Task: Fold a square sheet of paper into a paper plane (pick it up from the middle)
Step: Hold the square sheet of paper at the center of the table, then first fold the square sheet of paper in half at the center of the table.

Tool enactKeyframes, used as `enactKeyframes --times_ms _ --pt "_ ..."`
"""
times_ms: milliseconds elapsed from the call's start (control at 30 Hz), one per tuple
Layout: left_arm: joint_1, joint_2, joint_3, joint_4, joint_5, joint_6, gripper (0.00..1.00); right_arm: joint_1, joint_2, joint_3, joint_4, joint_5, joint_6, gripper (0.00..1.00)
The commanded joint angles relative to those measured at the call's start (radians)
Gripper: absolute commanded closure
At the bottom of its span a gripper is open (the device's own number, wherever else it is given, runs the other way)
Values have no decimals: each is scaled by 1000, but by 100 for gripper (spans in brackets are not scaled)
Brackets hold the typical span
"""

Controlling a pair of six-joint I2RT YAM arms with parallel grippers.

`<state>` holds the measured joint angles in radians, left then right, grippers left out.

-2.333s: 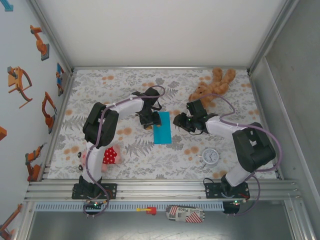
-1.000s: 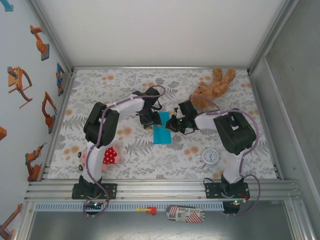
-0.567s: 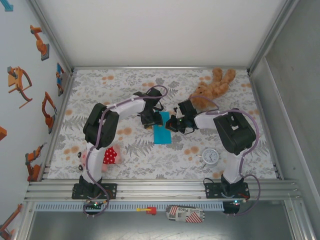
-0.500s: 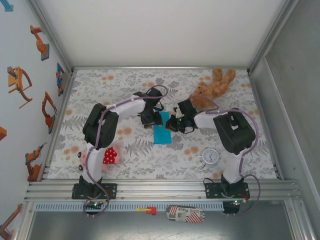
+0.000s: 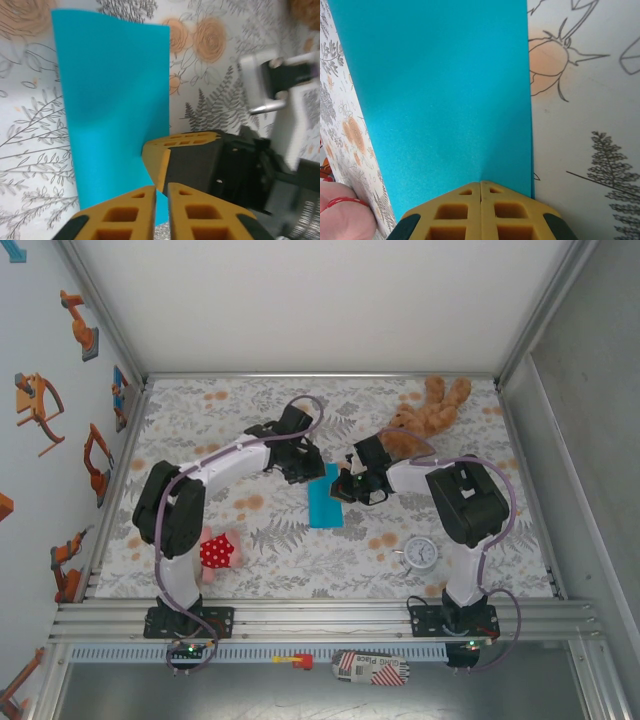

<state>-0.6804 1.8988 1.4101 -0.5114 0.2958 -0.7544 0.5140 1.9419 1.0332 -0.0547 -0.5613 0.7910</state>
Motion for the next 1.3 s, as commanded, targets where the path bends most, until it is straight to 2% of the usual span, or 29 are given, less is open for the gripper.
enactKeyframes --times_ms 0,200,700,1267 --pt "0 46 -13 26 76 -2 90 4 101 -40 -156 155 -19 100" --pt "-1 116 -2 31 129 9 93 4 109 -42 -162 157 -19 100" --pt "13 212 2 -17 113 47 98 4 125 -52 -181 177 -28 100" --pt "181 112 -204 -30 168 216 97 0 162 -61 -309 293 -98 100"
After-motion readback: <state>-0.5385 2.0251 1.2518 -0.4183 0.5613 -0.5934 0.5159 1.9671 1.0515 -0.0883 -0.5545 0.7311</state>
